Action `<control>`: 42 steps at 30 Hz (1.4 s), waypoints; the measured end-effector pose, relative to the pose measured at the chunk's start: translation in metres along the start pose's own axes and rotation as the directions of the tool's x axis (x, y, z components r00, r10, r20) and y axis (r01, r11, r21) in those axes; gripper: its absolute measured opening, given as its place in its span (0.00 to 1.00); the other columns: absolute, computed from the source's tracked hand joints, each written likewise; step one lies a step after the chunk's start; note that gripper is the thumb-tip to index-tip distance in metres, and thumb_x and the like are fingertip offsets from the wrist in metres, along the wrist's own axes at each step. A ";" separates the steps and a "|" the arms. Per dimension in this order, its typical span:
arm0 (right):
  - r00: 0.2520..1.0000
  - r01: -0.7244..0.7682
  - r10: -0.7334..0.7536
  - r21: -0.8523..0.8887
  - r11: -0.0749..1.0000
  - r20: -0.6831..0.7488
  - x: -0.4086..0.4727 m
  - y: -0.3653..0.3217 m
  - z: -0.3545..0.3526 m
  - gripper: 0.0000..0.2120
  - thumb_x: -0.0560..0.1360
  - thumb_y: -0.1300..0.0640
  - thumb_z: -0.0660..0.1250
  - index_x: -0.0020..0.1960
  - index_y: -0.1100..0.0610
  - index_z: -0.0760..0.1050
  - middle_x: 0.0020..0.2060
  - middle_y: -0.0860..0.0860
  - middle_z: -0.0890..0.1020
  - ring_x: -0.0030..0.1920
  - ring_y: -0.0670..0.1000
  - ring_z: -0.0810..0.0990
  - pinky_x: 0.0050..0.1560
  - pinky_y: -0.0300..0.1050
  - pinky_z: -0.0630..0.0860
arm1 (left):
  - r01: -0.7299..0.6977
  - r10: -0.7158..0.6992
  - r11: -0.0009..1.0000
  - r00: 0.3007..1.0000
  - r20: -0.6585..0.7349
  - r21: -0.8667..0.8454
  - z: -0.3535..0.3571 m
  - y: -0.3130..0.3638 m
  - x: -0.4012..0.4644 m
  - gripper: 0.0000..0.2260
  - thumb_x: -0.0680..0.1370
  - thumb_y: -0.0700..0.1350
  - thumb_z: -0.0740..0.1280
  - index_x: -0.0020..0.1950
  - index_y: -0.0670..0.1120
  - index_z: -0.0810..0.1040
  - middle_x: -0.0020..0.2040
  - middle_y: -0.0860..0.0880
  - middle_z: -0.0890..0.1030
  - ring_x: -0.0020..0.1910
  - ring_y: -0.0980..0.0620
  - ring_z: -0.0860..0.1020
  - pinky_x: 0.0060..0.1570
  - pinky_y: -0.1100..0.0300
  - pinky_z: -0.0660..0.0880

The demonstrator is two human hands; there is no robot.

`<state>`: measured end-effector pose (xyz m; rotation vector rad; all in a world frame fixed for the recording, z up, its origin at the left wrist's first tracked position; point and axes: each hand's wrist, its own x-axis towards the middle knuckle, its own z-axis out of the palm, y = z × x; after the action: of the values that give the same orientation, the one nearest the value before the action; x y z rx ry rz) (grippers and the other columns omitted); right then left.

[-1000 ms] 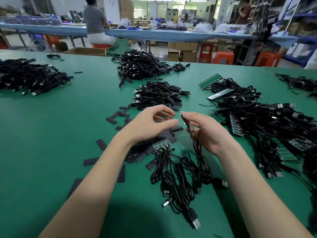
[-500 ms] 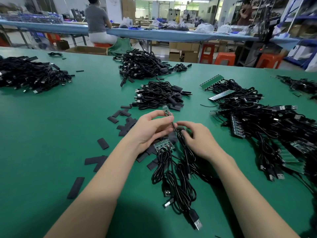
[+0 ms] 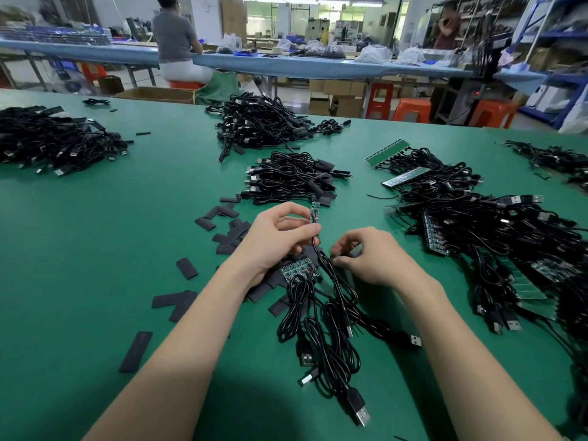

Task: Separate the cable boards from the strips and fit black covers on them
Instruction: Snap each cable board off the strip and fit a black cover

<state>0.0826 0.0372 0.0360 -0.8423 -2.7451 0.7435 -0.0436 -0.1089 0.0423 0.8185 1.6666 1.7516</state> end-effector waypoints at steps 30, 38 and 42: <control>0.999 0.033 0.008 0.981 0.192 -0.035 -0.014 -0.015 -0.026 0.10 0.66 0.55 0.76 0.47 0.56 0.85 0.44 0.52 0.86 0.38 0.46 0.82 0.39 0.34 0.78 | 0.068 -0.090 0.994 0.960 0.265 0.090 -0.005 0.010 -0.006 0.06 0.76 0.41 0.74 0.50 0.49 0.81 0.47 0.47 0.85 0.38 0.56 0.79 0.34 0.71 0.71; 0.993 0.117 0.006 0.989 0.091 -0.118 -0.014 -0.020 -0.023 0.05 0.67 0.57 0.75 0.41 0.54 0.88 0.42 0.52 0.87 0.41 0.45 0.84 0.44 0.33 0.79 | 0.106 -0.110 0.994 0.924 0.366 0.031 -0.007 0.013 -0.007 0.05 0.77 0.41 0.72 0.51 0.49 0.81 0.47 0.48 0.85 0.39 0.56 0.77 0.42 0.66 0.72; 0.992 0.125 -0.014 0.986 0.109 -0.124 -0.016 -0.022 -0.022 0.06 0.65 0.56 0.76 0.41 0.53 0.88 0.41 0.51 0.87 0.42 0.44 0.85 0.44 0.33 0.79 | 0.101 -0.102 0.995 0.923 0.371 0.022 -0.007 0.013 -0.008 0.05 0.77 0.40 0.72 0.51 0.48 0.81 0.47 0.48 0.85 0.39 0.55 0.77 0.42 0.65 0.72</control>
<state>0.0914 0.0216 0.0659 -0.3161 -1.4015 2.0767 -0.0439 -0.1199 0.0547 0.9788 1.4291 1.4177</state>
